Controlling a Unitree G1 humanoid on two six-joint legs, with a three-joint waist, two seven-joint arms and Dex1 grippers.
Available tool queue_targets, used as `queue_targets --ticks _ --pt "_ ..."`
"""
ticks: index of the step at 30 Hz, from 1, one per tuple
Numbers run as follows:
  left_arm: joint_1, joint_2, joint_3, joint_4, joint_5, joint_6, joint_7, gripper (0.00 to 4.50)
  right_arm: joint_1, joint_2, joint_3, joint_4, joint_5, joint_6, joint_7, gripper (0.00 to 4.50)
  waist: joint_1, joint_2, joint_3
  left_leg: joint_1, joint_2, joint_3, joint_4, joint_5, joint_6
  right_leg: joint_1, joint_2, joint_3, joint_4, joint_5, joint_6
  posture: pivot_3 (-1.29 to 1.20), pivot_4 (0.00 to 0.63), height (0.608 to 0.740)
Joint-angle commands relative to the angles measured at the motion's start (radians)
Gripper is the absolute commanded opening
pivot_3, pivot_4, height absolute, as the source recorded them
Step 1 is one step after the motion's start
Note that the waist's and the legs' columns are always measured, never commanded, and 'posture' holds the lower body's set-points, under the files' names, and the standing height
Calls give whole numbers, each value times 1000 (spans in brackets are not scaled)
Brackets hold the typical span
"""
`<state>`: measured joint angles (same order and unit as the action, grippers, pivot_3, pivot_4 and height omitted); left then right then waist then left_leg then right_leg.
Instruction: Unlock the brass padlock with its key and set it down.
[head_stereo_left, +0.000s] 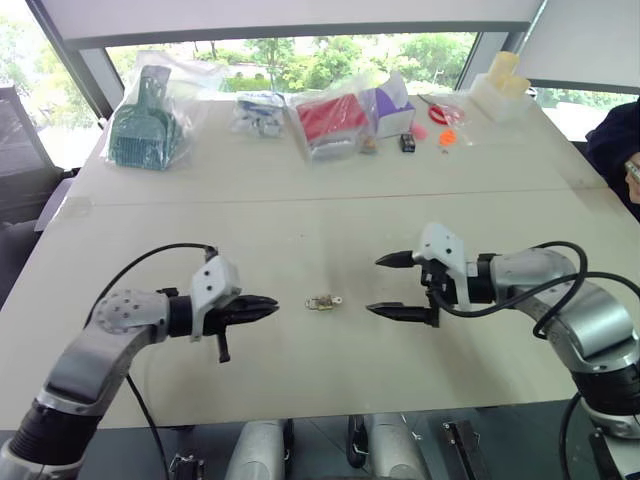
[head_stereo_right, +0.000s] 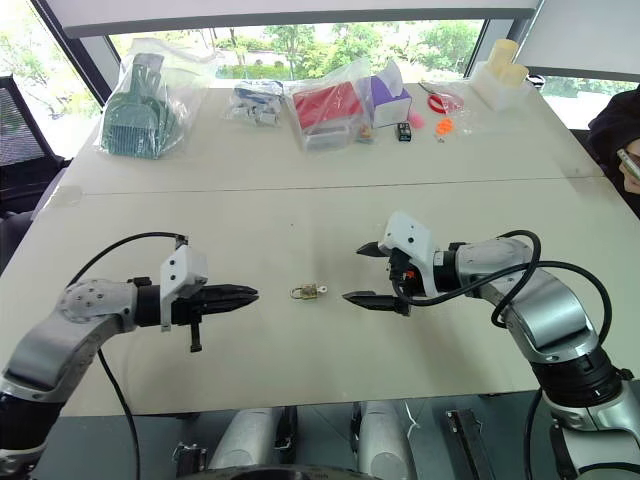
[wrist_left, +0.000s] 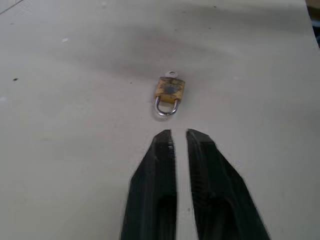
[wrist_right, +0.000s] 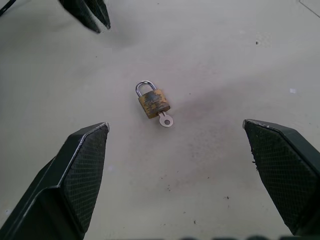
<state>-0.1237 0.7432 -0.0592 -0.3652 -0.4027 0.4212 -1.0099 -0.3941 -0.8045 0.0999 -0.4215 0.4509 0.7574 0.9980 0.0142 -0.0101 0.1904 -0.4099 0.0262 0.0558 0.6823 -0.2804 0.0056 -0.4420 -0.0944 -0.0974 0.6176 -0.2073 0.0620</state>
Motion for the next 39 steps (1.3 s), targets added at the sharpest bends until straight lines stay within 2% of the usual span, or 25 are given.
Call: queue_targets --ticks 1,7,15,20,24,27,32,34,39 --pt "-26 -29 -17 7 9 -31 7 1960 -6 -1 -34 -44 18 -5 -20 4500 0 0 0 0 0 0 0 0 0 0 0 0 0 0 0 0 150 740" --pt "-93 -102 -112 92 77 -92 6 4397 -6 -1 -33 -74 29 12 -51 4500 1 0 0 0 0 0 0 0 0 0 0 0 0 1 1 0 150 740" --pt "-212 -244 -234 334 202 -227 17 4458 48 -20 -61 -156 62 64 -96 4500 3 0 0 0 0 0 1 0 0 1 0 0 0 2 3 0 150 740" --pt "-240 -293 -269 482 271 -333 12 4458 94 -25 -91 -204 76 89 -132 4500 1 0 -1 0 0 0 1 0 0 1 0 0 1 2 3 0 150 740" --pt "-254 -293 -301 565 325 -424 -6 4458 108 -19 -108 -238 98 116 -167 4500 5 0 -2 2 0 -1 1 0 0 3 0 0 1 2 3 0 150 740" --pt "-260 -288 -300 590 329 -455 -15 3640 114 -22 -114 -248 110 125 -179 4500 5 0 -2 3 0 -1 2 0 0 4 -1 0 0 2 1 0 150 740" --pt "-262 -276 -301 608 337 -481 -17 1485 105 -27 -98 -240 106 120 -186 4500 4 0 -2 3 0 -1 2 0 0 5 -1 0 0 1 0 0 150 740" --pt "-261 -272 -302 614 342 -488 -13 786 100 -29 -92 -238 105 117 -184 4500 4 0 -2 3 0 -1 2 0 0 5 -1 0 0 1 0 0 150 740" --pt "-273 -243 -264 614 318 -464 -17 767 75 -28 -64 -217 79 89 -185 4500 0 0 -2 4 0 -1 2 0 0 5 0 0 0 3 2 0 150 740"
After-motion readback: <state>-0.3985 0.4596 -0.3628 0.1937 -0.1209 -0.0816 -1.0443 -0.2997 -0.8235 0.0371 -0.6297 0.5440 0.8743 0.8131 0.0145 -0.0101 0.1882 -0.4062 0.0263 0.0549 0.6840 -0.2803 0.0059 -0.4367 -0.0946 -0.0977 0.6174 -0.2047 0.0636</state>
